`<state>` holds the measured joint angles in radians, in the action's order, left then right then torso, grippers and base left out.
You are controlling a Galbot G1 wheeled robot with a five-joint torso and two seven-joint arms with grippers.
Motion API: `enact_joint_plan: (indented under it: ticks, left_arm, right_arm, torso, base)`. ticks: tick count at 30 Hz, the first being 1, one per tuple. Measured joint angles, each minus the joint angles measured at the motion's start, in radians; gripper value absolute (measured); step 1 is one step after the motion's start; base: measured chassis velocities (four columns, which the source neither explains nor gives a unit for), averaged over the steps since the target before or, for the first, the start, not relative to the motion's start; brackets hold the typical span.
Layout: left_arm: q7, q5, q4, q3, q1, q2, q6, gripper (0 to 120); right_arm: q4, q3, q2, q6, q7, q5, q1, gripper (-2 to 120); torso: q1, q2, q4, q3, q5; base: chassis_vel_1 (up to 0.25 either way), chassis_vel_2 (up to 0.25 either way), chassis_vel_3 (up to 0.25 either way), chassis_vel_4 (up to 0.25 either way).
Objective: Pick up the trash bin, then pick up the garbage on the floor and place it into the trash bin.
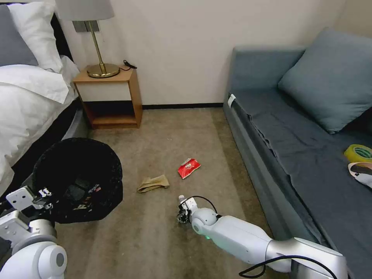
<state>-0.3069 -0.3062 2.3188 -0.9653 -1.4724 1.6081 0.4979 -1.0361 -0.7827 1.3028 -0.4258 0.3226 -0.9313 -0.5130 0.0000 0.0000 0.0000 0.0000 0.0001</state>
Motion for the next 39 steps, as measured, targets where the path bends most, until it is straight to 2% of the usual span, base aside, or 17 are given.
enact_joint_plan:
  ticks: [3, 4, 8, 12, 20, 23, 24, 27, 29, 33, 34, 39]
  left_arm:
    - [0.001, 0.004, -0.003, 0.003, 0.001, 0.000, 0.000, 3]
    - [0.001, 0.004, -0.003, 0.003, 0.001, 0.000, 0.000, 3]
    - [0.002, 0.008, -0.005, 0.007, 0.003, 0.000, 0.000, 3]
    - [0.002, 0.009, -0.006, 0.009, 0.003, 0.000, 0.000, 3]
    - [0.002, 0.009, -0.009, 0.010, 0.001, 0.000, 0.003, 3]
    - [0.002, 0.015, -0.016, 0.022, -0.001, 0.000, 0.004, 3]
    - [0.002, 0.015, -0.016, 0.022, -0.001, 0.000, 0.004, 3]
    - [0.002, 0.029, -0.032, 0.030, -0.008, 0.000, -0.004, 3]
    - [0.002, 0.033, -0.037, 0.033, -0.010, 0.000, -0.007, 3]
    - [0.001, 0.041, -0.043, 0.049, -0.020, 0.000, -0.012, 3]
    - [0.001, 0.041, -0.043, 0.049, -0.020, 0.000, -0.012, 3]
    - [-0.002, 0.052, -0.041, 0.068, -0.037, 0.000, -0.015, 3]
  right_arm:
    - [-0.014, 0.000, -0.011, 0.002, 0.000, 0.000, 0.000, 37]
    - [-0.014, 0.000, -0.011, 0.002, 0.000, 0.000, 0.000, 37]
    - [-0.025, 0.000, -0.020, 0.006, -0.002, -0.001, 0.001, 24]
    - [-0.043, 0.004, -0.030, 0.009, -0.002, -0.001, 0.001, 18]
    - [-0.134, 0.035, -0.085, 0.016, 0.015, -0.009, 0.010, 18]
    - [-0.234, 0.068, -0.155, 0.021, 0.033, -0.019, 0.019, 18]
    - [-0.234, 0.068, -0.155, 0.021, 0.033, -0.019, 0.019, 18]
    - [-0.365, 0.114, -0.239, 0.025, 0.049, -0.020, 0.022, 18]
    - [-0.397, 0.127, -0.256, 0.026, 0.050, -0.020, 0.022, 18]
    - [-0.606, 0.206, -0.341, 0.024, 0.065, -0.049, 0.024, 18]
    - [-0.606, 0.206, -0.341, 0.024, 0.065, -0.049, 0.024, 18]
    - [-0.795, 0.275, -0.384, 0.015, 0.102, -0.104, 0.018, 18]
  torso:
    - [0.000, 0.000, 0.0000, 0.000, -0.0001]
    - [0.000, 0.000, 0.0000, 0.000, -0.0001]
    - [0.000, 0.000, -0.0001, 0.000, -0.0001]
    - [0.000, 0.000, 0.0000, 0.000, -0.0001]
    - [0.000, 0.000, 0.0001, 0.000, 0.0000]
    - [0.000, 0.000, 0.0000, 0.000, 0.0001]
    - [0.000, 0.000, 0.0000, 0.000, 0.0001]
    - [0.000, 0.000, -0.0002, 0.000, 0.0000]
    - [0.000, 0.000, -0.0002, 0.000, 0.0000]
    - [0.000, 0.000, -0.0001, 0.000, 0.0001]
    - [0.000, 0.000, -0.0001, 0.000, 0.0001]
    - [0.000, 0.000, 0.0000, 0.000, -0.0002]
  base:
    - [0.000, 0.000, 0.000, 0.000]
    - [0.000, 0.000, 0.000, 0.000]
    - [0.000, 0.000, 0.000, 0.000]
    - [0.000, 0.000, 0.000, 0.000]
    - [0.000, 0.000, 0.000, 0.000]
    - [0.000, 0.000, 0.000, 0.000]
    - [0.000, 0.000, 0.000, 0.000]
    - [0.000, 0.000, 0.000, 0.000]
    - [0.000, 0.000, 0.000, 0.000]
    - [0.000, 0.000, 0.000, 0.000]
    - [0.000, 0.000, 0.000, 0.000]
    - [0.000, 0.000, 0.000, 0.000]
